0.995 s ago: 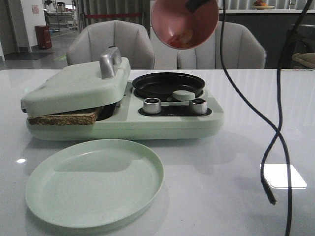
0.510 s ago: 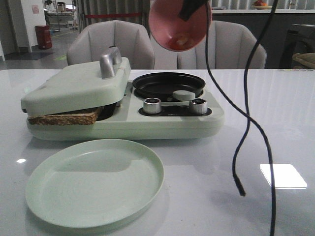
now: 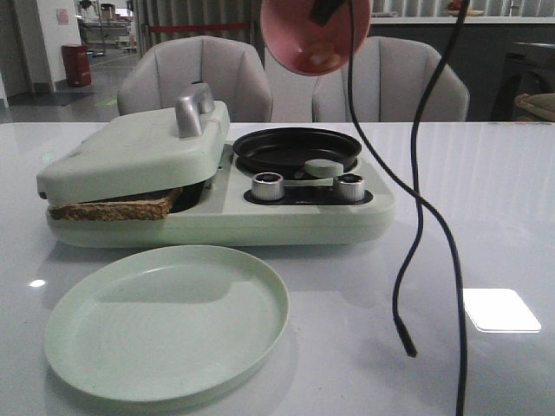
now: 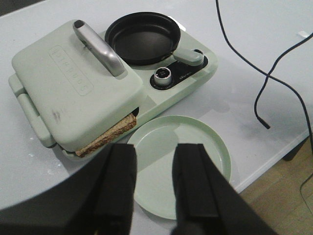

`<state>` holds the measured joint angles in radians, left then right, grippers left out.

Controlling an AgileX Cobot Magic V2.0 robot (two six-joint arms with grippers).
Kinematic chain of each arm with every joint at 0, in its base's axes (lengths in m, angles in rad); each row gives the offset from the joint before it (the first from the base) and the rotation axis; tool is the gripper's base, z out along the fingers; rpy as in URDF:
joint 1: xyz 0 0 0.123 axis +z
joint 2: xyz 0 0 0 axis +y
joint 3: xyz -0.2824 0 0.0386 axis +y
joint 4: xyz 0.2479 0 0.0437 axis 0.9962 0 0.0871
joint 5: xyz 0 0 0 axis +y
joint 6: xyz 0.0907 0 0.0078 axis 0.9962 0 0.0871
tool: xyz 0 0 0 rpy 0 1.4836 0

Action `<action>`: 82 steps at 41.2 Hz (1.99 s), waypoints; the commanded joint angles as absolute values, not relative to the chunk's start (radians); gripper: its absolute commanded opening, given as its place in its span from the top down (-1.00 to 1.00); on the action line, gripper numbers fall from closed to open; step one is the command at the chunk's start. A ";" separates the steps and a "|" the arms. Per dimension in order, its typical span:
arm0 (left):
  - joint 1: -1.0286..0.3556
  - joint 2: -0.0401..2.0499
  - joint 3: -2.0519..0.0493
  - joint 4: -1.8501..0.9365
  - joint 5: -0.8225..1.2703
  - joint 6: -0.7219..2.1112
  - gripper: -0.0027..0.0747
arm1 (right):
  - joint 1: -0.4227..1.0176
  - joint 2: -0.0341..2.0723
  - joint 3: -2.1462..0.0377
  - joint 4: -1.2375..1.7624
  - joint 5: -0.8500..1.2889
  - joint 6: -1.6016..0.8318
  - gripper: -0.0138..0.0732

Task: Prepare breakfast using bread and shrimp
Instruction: 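Tilt the bowl with the right gripper to pour shrimp into the pan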

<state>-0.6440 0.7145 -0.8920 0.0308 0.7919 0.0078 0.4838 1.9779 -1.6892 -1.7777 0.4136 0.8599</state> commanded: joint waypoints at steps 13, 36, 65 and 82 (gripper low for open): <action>-0.652 0.714 -0.921 0.026 0.714 0.000 0.21 | 0.531 1.913 -1.775 -1.858 0.561 0.812 0.75; -0.652 0.714 -0.921 0.026 0.714 0.000 0.21 | 0.616 1.998 -1.773 -1.858 0.803 0.659 0.75; -0.652 0.714 -0.921 0.026 0.714 0.000 0.21 | 0.650 2.037 -1.851 -1.858 0.874 0.448 0.75; -0.652 0.714 -0.921 0.026 0.714 0.000 0.21 | 0.650 2.037 -1.955 -1.858 0.878 0.337 0.75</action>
